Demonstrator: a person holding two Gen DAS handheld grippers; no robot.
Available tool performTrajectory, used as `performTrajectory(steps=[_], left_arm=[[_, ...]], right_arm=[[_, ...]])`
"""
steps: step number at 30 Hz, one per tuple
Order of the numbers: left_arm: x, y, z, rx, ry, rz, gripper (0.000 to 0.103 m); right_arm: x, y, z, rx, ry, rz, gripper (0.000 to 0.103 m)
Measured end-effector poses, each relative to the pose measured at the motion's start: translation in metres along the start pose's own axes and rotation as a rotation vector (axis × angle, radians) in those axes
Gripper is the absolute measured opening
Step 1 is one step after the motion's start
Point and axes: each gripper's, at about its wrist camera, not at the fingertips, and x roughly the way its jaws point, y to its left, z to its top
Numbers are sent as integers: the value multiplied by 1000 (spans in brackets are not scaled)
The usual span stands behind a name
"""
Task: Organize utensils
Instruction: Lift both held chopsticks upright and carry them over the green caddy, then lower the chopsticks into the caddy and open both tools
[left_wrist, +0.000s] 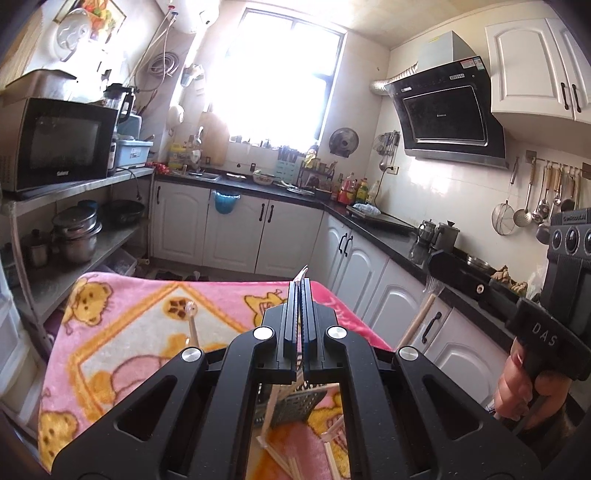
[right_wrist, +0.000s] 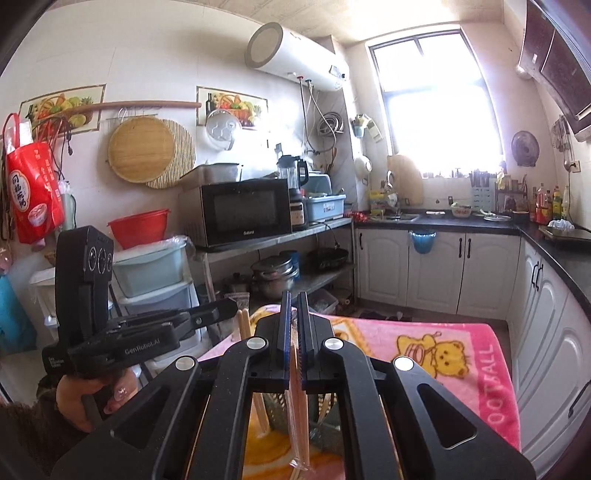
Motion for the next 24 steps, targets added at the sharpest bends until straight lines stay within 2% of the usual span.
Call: performTrajectory(steps=[14,24], left_arm=[[12,-15,38,52,-82,3,0],[18,-12,54,29,-143,5,0]], right_arm=[[11,-24,55,-17,-90,-61,3],[31,-43,57,-10,-84,-78,3]])
